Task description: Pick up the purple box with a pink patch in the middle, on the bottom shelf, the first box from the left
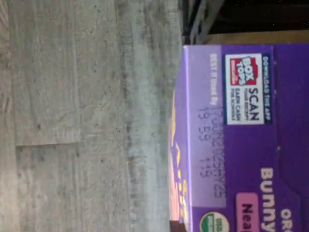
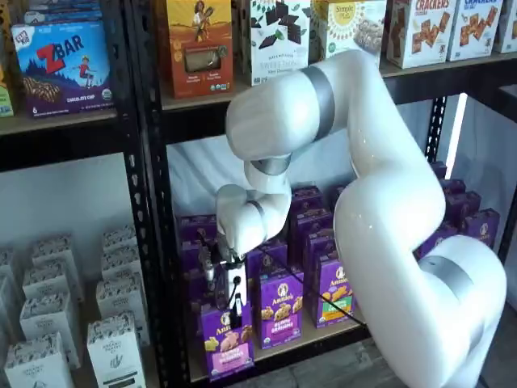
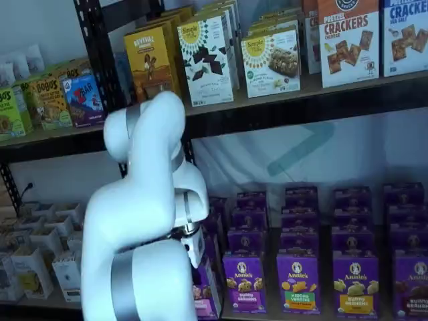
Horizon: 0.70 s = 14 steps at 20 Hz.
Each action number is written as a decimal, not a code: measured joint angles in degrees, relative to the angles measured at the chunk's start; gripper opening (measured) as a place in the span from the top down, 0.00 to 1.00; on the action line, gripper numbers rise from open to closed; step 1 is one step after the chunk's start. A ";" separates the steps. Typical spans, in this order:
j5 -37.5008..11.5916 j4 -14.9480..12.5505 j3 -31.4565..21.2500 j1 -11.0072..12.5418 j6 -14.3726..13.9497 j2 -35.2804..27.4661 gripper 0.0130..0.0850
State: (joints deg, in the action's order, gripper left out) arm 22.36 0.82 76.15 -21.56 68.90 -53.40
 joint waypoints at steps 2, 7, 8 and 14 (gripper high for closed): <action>-1.23 -0.84 -3.17 -0.16 -0.92 2.12 0.67; -4.62 -2.41 -11.01 -0.15 -2.36 7.65 0.67; -5.05 -2.21 -12.48 -0.08 -2.09 8.83 0.67; -6.36 -1.44 -19.78 0.46 -0.84 15.56 0.67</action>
State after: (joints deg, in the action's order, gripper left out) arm 15.99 -0.63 56.37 -21.10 68.06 -37.84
